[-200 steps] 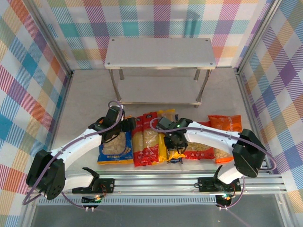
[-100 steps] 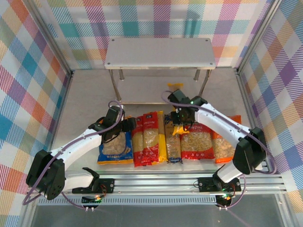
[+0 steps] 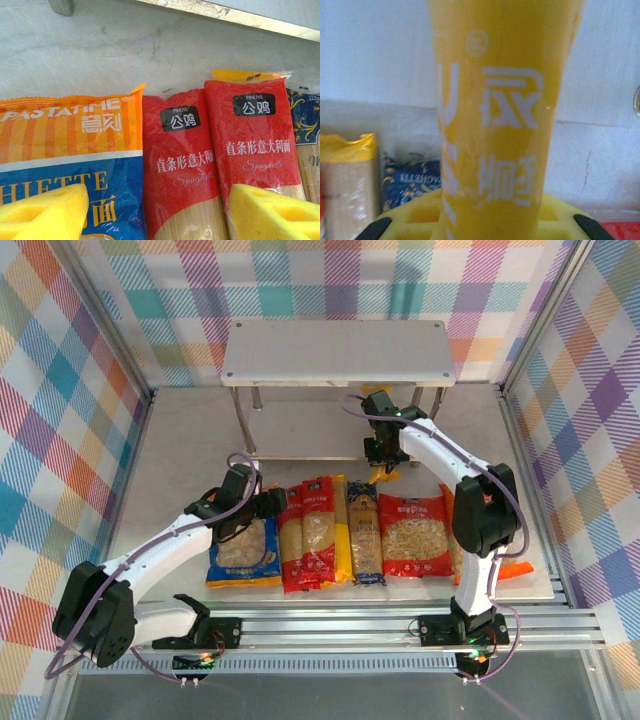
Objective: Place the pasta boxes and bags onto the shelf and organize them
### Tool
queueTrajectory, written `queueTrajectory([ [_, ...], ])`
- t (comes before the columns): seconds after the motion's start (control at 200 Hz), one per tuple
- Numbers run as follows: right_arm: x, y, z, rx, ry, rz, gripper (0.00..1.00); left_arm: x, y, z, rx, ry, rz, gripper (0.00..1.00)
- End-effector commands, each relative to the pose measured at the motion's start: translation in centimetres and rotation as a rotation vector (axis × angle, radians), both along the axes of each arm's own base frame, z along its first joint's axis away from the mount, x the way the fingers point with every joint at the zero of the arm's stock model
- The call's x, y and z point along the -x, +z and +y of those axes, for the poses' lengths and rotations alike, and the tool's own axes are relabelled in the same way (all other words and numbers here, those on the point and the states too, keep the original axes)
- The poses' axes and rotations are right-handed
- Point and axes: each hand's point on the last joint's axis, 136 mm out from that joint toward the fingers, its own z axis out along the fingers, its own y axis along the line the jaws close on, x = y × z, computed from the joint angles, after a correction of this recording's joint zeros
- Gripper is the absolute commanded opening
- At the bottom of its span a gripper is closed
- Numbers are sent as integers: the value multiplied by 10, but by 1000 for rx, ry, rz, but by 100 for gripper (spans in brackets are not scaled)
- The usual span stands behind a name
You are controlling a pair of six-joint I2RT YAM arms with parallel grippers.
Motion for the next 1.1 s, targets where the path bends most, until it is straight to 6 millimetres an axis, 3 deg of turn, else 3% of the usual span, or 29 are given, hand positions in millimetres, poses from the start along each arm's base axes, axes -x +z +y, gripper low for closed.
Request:
queueTrajectory([
  [0.0,-38,41,3,-5,-9,-185,0,6,0,2,-28,-17,-1,74],
  [0.465,-72,39,-15,64,-68,-258,3,10,-7,3,-39,-28,20,75],
  [0.74,-84,27,-31,88,-120,-248,6,11,-7,4,-41,-29,17,75],
  [0.88,-85,15,-35,102,-128,-225,23,9,-4,3,-41,-32,8,75],
  [1.025,-82,5,-38,119,-141,-199,54,14,-7,6,-57,-38,32,75],
  [1.095,-81,2,-40,122,-144,-194,59,14,-6,5,-57,-43,33,75],
])
